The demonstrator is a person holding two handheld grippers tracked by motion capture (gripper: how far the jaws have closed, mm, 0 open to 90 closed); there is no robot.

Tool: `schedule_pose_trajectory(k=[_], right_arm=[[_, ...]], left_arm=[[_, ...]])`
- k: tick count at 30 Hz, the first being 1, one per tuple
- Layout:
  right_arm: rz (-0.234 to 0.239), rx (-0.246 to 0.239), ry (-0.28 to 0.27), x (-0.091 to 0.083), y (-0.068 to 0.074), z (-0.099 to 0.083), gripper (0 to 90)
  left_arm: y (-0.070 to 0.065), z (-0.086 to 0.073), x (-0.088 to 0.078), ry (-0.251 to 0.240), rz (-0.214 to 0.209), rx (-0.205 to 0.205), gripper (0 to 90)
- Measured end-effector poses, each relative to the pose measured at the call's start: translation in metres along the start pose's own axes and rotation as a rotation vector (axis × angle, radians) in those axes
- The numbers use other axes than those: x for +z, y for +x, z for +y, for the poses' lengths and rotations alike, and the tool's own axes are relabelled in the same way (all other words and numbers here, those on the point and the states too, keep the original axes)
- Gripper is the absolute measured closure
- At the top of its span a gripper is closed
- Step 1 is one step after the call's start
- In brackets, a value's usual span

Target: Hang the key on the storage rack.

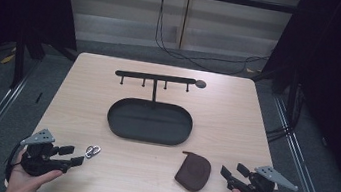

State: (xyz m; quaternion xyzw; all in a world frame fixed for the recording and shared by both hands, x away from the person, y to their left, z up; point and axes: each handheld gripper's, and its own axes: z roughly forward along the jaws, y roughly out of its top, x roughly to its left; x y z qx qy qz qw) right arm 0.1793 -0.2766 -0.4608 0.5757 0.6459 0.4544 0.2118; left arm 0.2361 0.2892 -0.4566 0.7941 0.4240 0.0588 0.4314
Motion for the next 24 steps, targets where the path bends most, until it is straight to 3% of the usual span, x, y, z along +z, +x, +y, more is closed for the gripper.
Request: schedule_pose_trajectory(k=[7, 10, 18, 24], right_arm=[[0.012, 0.003, 0.034, 0.003, -0.002, -0.001, 30.2], [0.013, 0.000, 0.040, 0.003, -0.001, -0.001, 28.9], [0.032, -0.042, 0.057, 0.005, 0.005, -0.001, 27.4], [0.032, -0.025, 0.060, 0.006, 0.003, 0.000, 27.5]], left_arm=[[0.001, 0.001, 0.000, -0.008, -0.040, -0.019, 37.2], [0.002, 0.001, -0.001, -0.004, -0.024, -0.022, 42.5], [0.000, 0.007, -0.002, 0.022, 0.012, -0.017, 44.9], [0.000, 0.013, -0.002, 0.033, 0.022, -0.020, 48.0]])
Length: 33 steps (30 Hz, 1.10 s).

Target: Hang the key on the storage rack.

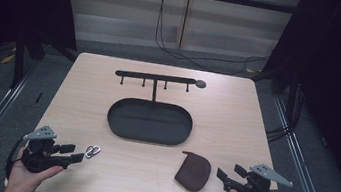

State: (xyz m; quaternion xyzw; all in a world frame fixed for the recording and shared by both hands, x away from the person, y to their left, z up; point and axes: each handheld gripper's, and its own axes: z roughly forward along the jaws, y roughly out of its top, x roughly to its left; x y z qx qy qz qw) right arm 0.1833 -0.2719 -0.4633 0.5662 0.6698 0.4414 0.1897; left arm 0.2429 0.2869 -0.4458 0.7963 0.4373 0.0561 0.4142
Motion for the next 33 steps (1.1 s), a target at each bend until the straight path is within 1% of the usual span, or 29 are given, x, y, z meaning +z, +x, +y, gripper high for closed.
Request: schedule_pose_trajectory(k=[2, 3, 5, 6, 7, 9, 10, 11, 13, 14, 15, 16, 17, 18, 19, 20, 21, 23, 24, 25, 26, 27, 29, 30, 31, 32, 33], right_arm=[[0.001, 0.004, 0.004, 0.001, 0.000, 0.000, 27.5], [0.002, 0.000, 0.006, 0.001, 0.000, 0.000, 27.5], [0.005, -0.003, 0.009, 0.001, 0.000, 0.000, 27.6], [0.004, -0.006, 0.014, 0.002, 0.001, 0.000, 27.7], [0.004, -0.006, 0.014, 0.002, 0.001, 0.000, 27.7], [0.006, -0.006, 0.015, 0.002, 0.001, 0.000, 27.6], [0.006, -0.004, 0.017, 0.003, 0.001, 0.000, 27.7], [0.006, -0.003, 0.018, 0.003, 0.000, 0.000, 27.6], [0.007, -0.004, 0.020, 0.003, 0.000, 0.000, 27.6], [0.010, -0.007, 0.021, 0.003, 0.001, 0.000, 27.7], [0.010, -0.010, 0.021, 0.003, 0.001, 0.000, 28.3], [0.012, -0.010, 0.020, 0.003, 0.001, 0.000, 29.0], [0.012, -0.010, 0.020, 0.003, 0.001, 0.000, 29.0], [0.013, -0.012, 0.024, 0.003, 0.001, 0.000, 29.1], [0.013, -0.012, 0.024, 0.003, 0.001, 0.000, 29.1], [0.015, -0.013, 0.027, 0.004, 0.001, 0.000, 29.1], [0.015, -0.013, 0.027, 0.004, 0.001, 0.000, 29.1], [0.015, -0.013, 0.030, 0.004, 0.001, 0.000, 29.1], [0.016, -0.012, 0.034, 0.005, 0.001, 0.000, 29.1], [0.017, -0.012, 0.034, 0.005, 0.001, 0.000, 29.5], [0.018, -0.013, 0.035, 0.005, 0.001, 0.000, 30.3], [0.020, -0.013, 0.037, 0.005, 0.001, 0.000, 30.5], [0.020, -0.012, 0.041, 0.006, 0.001, 0.000, 30.6], [0.021, -0.011, 0.043, 0.006, 0.001, 0.000, 30.6], [0.020, -0.011, 0.044, 0.006, 0.001, 0.000, 30.7], [0.021, -0.012, 0.046, 0.006, 0.001, 0.000, 30.7], [0.024, -0.012, 0.047, 0.006, 0.001, 0.000, 30.7]], left_arm=[[0.001, 0.005, 0.000, 0.004, -0.008, -0.010, 49.4], [0.001, 0.007, 0.000, 0.011, -0.002, -0.008, 50.5], [0.001, 0.010, 0.001, 0.026, -0.006, -0.013, 51.5], [0.000, 0.015, 0.002, 0.041, -0.003, 0.000, 52.9], [0.000, 0.015, 0.002, 0.041, -0.003, 0.000, 53.9], [-0.002, 0.019, 0.003, 0.063, -0.011, 0.014, 54.7], [-0.002, 0.021, 0.004, 0.067, -0.007, 0.022, 55.5], [-0.002, 0.023, 0.006, 0.080, -0.009, 0.019, 56.2], [0.000, 0.028, 0.009, 0.111, 0.002, 0.031, 57.7], [0.000, 0.030, 0.011, 0.121, 0.031, 0.023, 59.7], [0.002, 0.032, 0.013, 0.132, 0.039, 0.031, 59.8], [0.002, 0.036, 0.018, 0.147, 0.034, 0.035, 60.4], [0.002, 0.036, 0.018, 0.147, 0.034, 0.035, 60.4], [0.002, 0.038, 0.022, 0.176, 0.032, 0.043, 60.4], [0.002, 0.038, 0.022, 0.176, 0.032, 0.043, 59.9], [0.001, 0.040, 0.028, 0.217, 0.039, 0.039, 59.0], [0.001, 0.040, 0.028, 0.217, 0.039, 0.039, 59.0], [0.001, 0.042, 0.032, 0.246, 0.040, 0.043, 59.0], [0.000, 0.043, 0.032, 0.229, 0.060, 0.052, 59.3], [0.000, 0.044, 0.032, 0.220, 0.075, 0.061, 61.9], [0.000, 0.046, 0.033, 0.244, 0.071, 0.065, 63.4], [0.001, 0.048, 0.034, 0.253, 0.066, 0.062, 63.4], [0.002, 0.050, 0.036, 0.266, 0.072, 0.066, 64.1], [0.003, 0.052, 0.038, 0.281, 0.065, 0.059, 64.2], [0.004, 0.052, 0.039, 0.296, 0.067, 0.063, 64.1], [0.005, 0.053, 0.041, 0.322, 0.065, 0.066, 63.7], [0.005, 0.054, 0.043, 0.334, 0.067, 0.064, 63.2]])
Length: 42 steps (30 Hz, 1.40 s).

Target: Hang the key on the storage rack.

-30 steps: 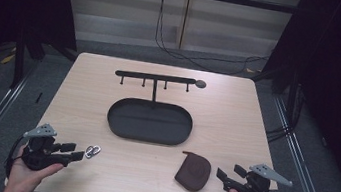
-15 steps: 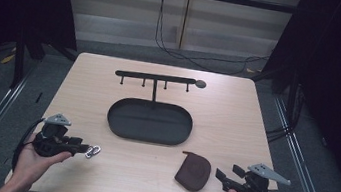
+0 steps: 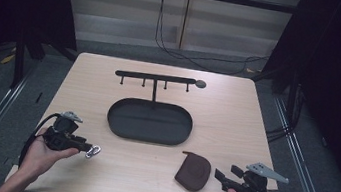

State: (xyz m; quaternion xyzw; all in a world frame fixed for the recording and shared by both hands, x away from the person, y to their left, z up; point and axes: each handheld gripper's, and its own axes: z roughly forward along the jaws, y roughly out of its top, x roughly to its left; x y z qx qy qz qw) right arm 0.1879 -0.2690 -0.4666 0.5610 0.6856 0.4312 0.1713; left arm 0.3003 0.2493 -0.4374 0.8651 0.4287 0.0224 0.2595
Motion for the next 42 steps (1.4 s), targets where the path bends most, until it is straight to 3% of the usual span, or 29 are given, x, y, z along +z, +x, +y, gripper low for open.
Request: schedule_pose_trajectory(k=[4, 10, 11, 13, 21, 24, 32, 42], right_arm=[[0.001, -0.002, 0.004, 0.000, 0.000, 0.000, 31.5], [0.003, -0.002, 0.013, 0.001, 0.000, 0.000, 31.8], [0.001, -0.001, 0.012, 0.001, 0.000, 0.000, 31.8], [0.006, 0.000, 0.017, 0.002, 0.000, 0.000, 31.7], [0.014, -0.001, 0.031, 0.004, -0.001, 0.000, 31.5], [0.014, -0.001, 0.033, 0.004, -0.001, 0.000, 31.4], [0.016, -0.009, 0.043, 0.005, 0.000, -0.001, 30.0], [0.033, -0.015, 0.048, 0.006, 0.001, -0.001, 29.6]], left_arm=[[-0.002, 0.005, 0.005, 0.031, 0.039, 0.017, 62.6], [-0.003, 0.013, 0.015, 0.090, 0.026, 0.018, 60.5], [-0.002, 0.015, 0.019, 0.124, 0.010, 0.019, 59.5], [-0.002, 0.016, 0.022, 0.138, 0.026, -0.001, 57.9], [0.001, 0.020, 0.030, 0.205, 0.018, -0.011, 57.0], [0.000, 0.021, 0.032, 0.207, 0.013, -0.023, 57.3], [-0.003, 0.027, 0.039, 0.260, 0.015, -0.005, 62.6], [-0.006, 0.031, 0.046, 0.289, 0.044, 0.012, 67.5]])
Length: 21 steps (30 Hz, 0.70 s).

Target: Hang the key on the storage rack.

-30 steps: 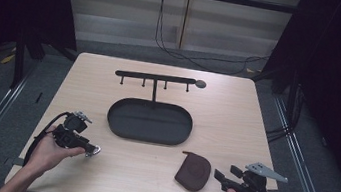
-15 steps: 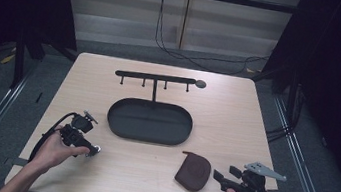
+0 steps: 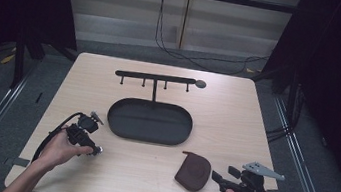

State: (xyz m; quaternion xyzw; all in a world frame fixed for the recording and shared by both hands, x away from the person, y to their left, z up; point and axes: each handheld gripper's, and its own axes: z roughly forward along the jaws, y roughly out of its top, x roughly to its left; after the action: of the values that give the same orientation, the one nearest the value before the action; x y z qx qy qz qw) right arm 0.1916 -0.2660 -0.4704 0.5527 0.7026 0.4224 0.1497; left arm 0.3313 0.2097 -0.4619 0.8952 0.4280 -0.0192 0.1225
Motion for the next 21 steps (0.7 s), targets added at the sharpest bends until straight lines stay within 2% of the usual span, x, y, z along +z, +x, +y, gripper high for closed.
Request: schedule_pose_trajectory(k=[4, 8, 13, 21], right_arm=[[0.000, -0.004, 0.001, 0.000, 0.001, 0.000, 29.5], [0.000, 0.000, 0.000, 0.000, 0.000, 0.000, 29.5], [0.000, 0.002, 0.000, 0.000, 0.000, 0.000, 29.5], [0.000, 0.003, 0.000, 0.000, 0.000, 0.000, 29.5]], left_arm=[[0.000, 0.000, 0.000, 0.002, -0.003, 0.008, 68.3], [0.001, 0.000, -0.004, -0.013, -0.019, 0.021, 77.8], [0.003, -0.001, -0.007, -0.016, -0.040, 0.027, 79.5], [0.007, 0.000, -0.016, -0.026, -0.028, 0.030, 88.2]])
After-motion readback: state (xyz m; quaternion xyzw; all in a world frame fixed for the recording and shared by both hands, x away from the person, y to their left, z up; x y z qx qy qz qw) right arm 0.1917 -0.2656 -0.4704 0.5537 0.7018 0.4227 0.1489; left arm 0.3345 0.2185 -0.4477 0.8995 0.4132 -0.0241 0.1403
